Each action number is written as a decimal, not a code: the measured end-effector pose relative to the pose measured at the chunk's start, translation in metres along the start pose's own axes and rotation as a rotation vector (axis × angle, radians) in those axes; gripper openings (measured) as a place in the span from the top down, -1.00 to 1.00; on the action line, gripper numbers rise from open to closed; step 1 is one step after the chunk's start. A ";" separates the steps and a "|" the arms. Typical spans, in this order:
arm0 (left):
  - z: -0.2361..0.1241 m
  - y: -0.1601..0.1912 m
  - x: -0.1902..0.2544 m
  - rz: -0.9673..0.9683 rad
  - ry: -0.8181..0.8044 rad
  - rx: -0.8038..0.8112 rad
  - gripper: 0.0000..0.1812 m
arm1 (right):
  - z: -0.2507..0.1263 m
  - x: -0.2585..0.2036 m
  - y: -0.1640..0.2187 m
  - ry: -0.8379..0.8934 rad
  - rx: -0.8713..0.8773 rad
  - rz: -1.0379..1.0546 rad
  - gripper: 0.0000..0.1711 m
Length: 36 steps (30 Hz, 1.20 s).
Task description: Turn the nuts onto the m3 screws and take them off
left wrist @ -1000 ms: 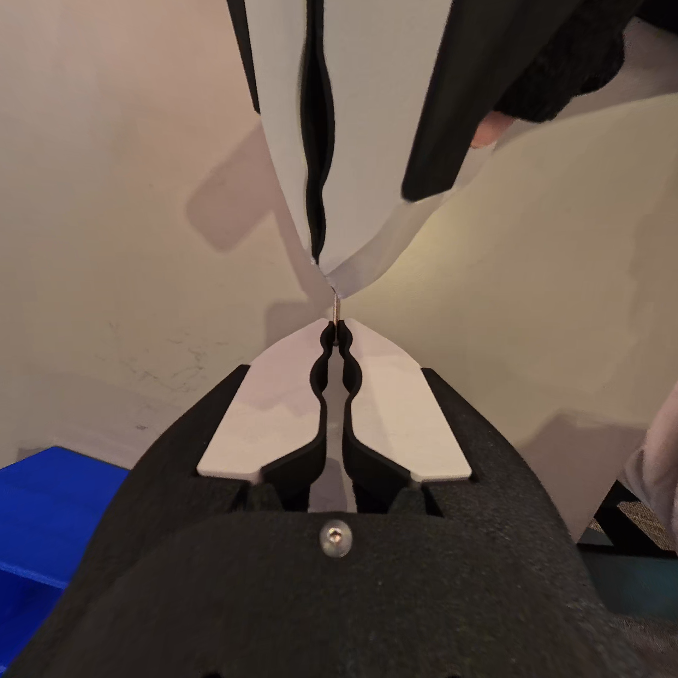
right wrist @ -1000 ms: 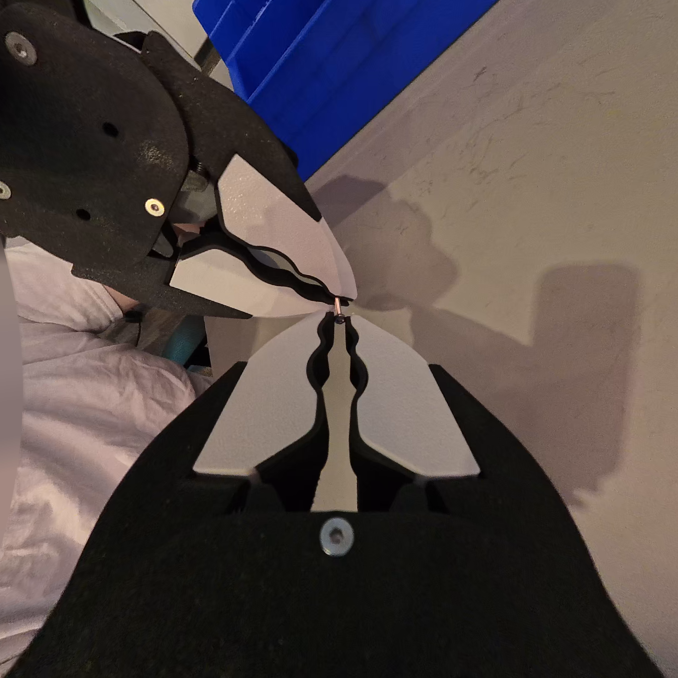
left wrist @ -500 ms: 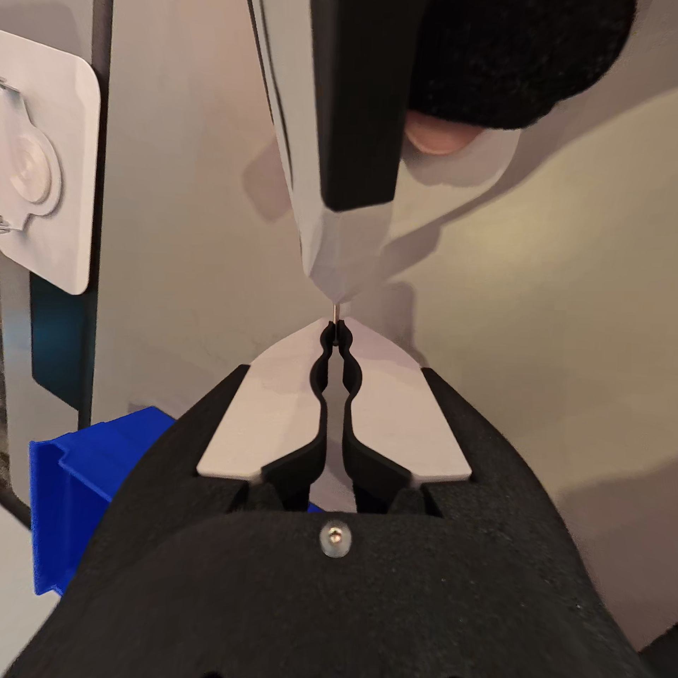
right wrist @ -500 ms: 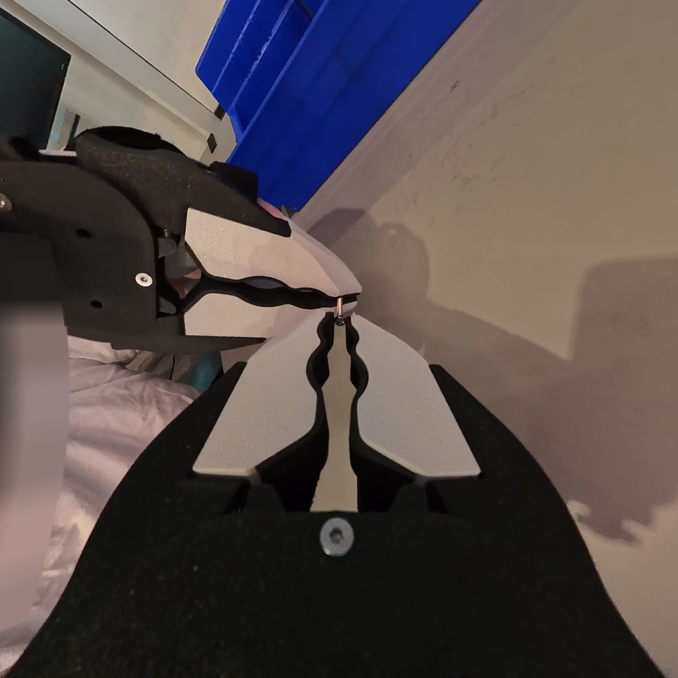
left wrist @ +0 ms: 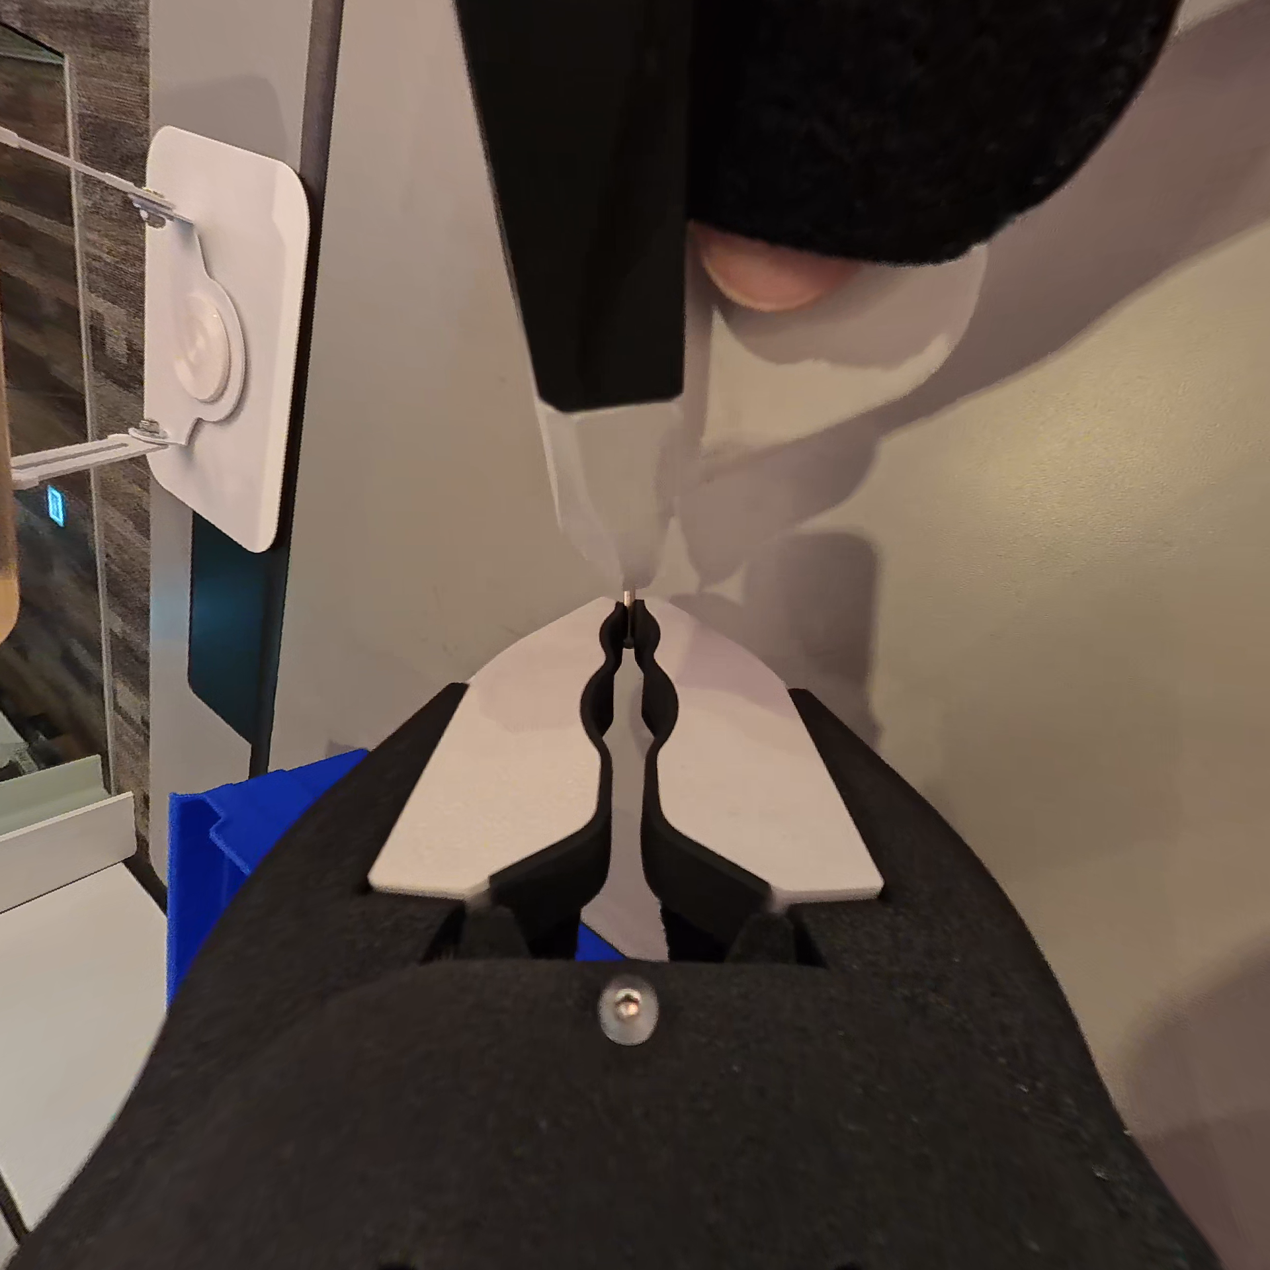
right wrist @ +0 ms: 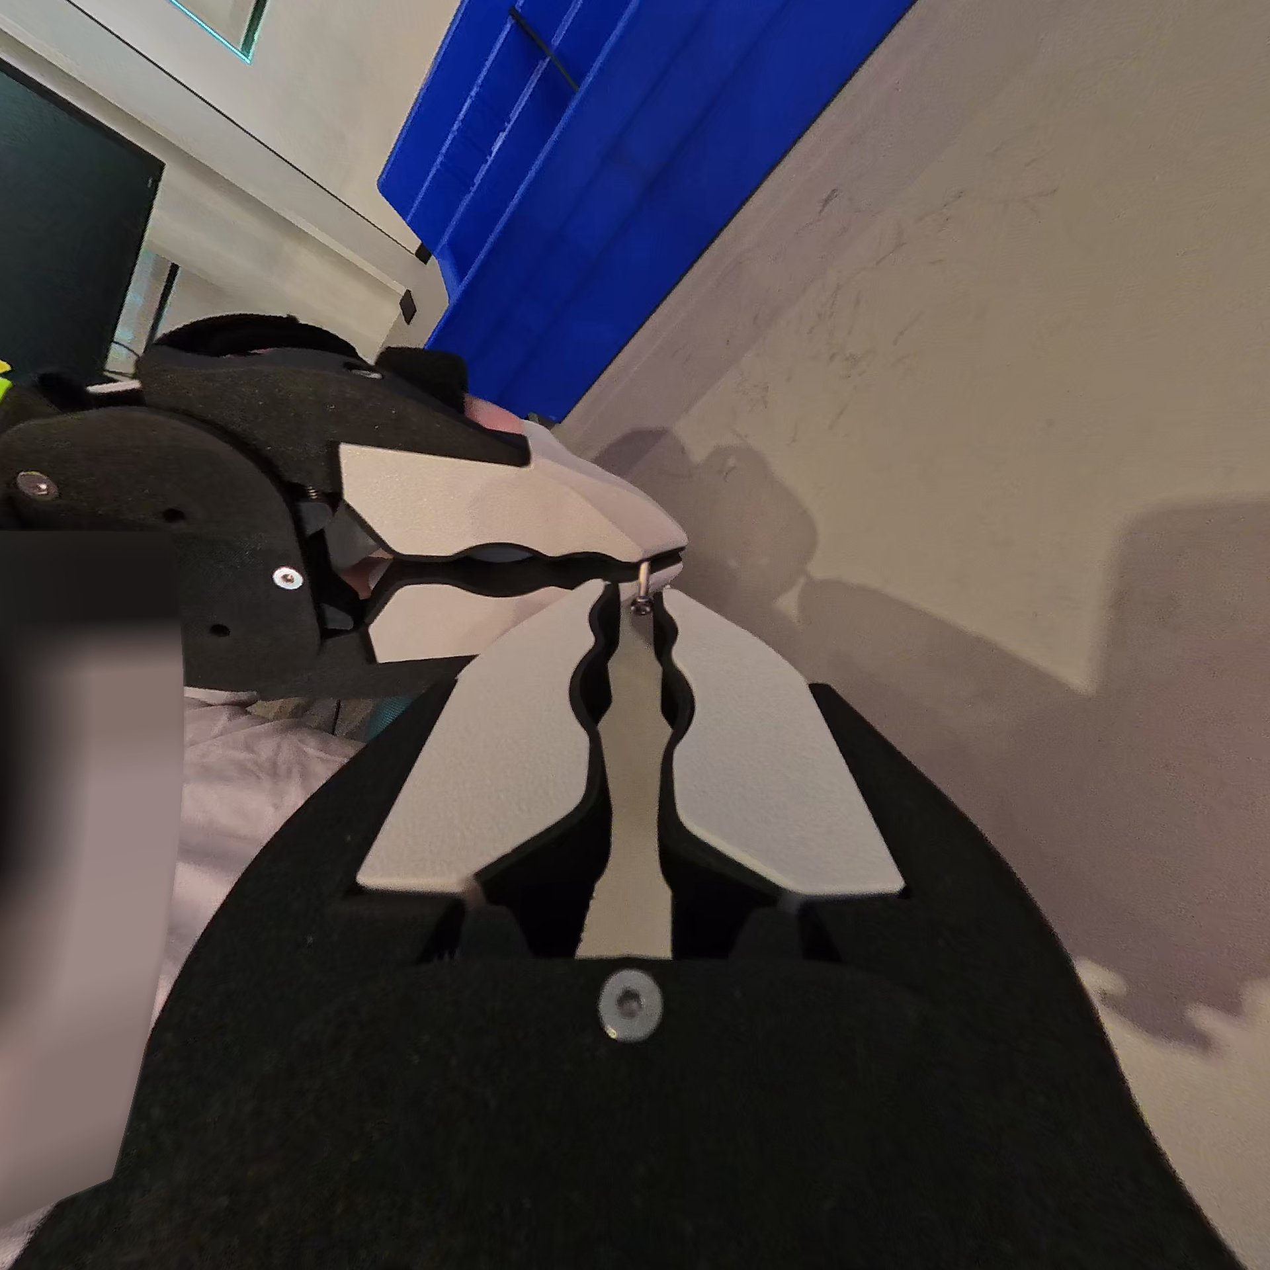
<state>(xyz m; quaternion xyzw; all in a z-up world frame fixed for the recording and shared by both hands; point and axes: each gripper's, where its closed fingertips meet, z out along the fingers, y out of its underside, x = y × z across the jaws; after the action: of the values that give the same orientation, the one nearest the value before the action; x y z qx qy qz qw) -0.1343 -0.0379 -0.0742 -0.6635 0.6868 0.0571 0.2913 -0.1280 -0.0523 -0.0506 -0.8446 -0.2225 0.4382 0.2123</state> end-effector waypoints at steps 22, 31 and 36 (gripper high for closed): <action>-0.053 -0.022 -0.025 -0.211 0.227 0.381 0.98 | -0.059 -0.044 -0.048 0.125 0.303 -0.661 0.47; -0.130 -0.066 -0.021 -0.247 0.496 0.916 0.98 | -0.092 -0.115 -0.051 -0.094 0.647 -0.962 0.72; -0.145 -0.072 -0.013 -0.187 0.502 0.997 0.98 | -0.087 -0.130 -0.048 -0.108 0.683 -1.012 0.76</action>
<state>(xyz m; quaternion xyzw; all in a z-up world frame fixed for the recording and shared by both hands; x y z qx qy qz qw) -0.1143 -0.1018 0.0733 -0.4970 0.6172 -0.4598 0.4009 -0.1322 -0.1004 0.1060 -0.4950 -0.4535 0.3715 0.6413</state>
